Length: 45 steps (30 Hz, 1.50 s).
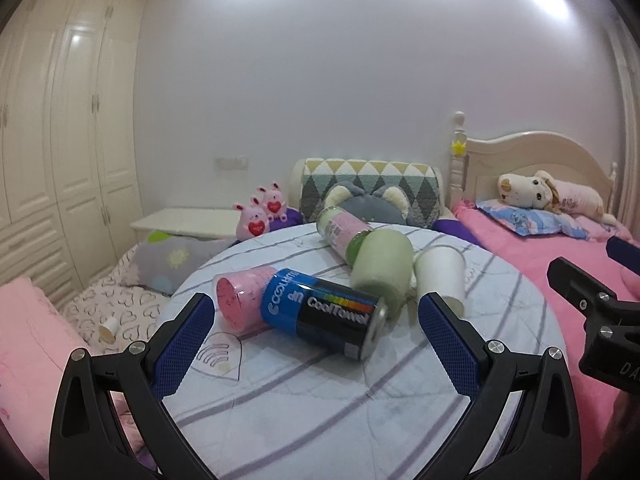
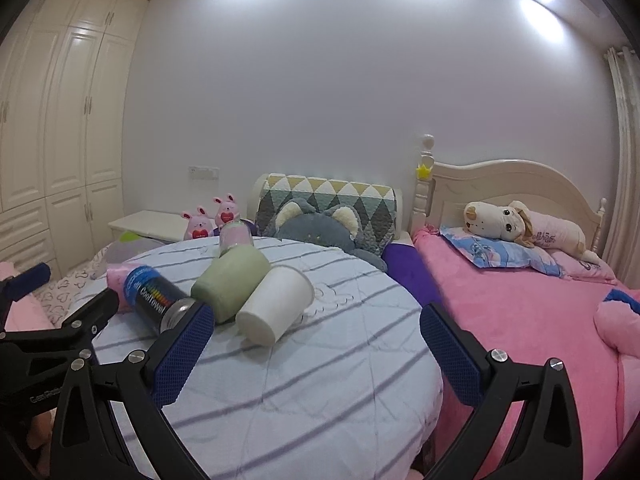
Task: Flip cup upright
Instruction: 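Reach the right gripper to the lying pink-green canister and close on it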
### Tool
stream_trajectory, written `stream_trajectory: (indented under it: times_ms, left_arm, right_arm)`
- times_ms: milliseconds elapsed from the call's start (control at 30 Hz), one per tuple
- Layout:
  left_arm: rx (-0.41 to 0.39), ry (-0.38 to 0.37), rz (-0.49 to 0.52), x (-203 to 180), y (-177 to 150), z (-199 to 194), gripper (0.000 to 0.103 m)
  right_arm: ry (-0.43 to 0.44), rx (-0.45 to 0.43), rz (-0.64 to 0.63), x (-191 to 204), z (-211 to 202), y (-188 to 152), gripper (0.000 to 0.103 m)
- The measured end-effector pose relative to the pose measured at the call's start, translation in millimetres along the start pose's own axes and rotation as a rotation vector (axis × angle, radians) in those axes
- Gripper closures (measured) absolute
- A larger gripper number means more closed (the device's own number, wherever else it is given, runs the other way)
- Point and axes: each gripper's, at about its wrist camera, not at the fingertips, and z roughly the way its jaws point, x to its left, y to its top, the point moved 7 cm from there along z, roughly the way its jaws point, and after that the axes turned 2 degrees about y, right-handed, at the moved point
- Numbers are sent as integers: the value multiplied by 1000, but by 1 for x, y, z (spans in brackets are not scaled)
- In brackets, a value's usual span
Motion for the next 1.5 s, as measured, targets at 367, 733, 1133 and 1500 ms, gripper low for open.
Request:
stream_trajectory:
  times_ms: [367, 733, 1133, 1500]
  left_arm:
    - [122, -40, -59, 18, 29, 70, 0]
    - [299, 38, -93, 56, 47, 144, 0]
    - [440, 164, -117, 91, 58, 185, 0]
    - [625, 220, -127, 118, 29, 231, 0]
  right_arm:
    - [167, 122, -15, 18, 81, 31, 0]
    - [342, 292, -204, 65, 168, 60, 0]
    - [449, 549, -272, 104, 249, 68, 0]
    - [412, 786, -260, 119, 306, 33, 0]
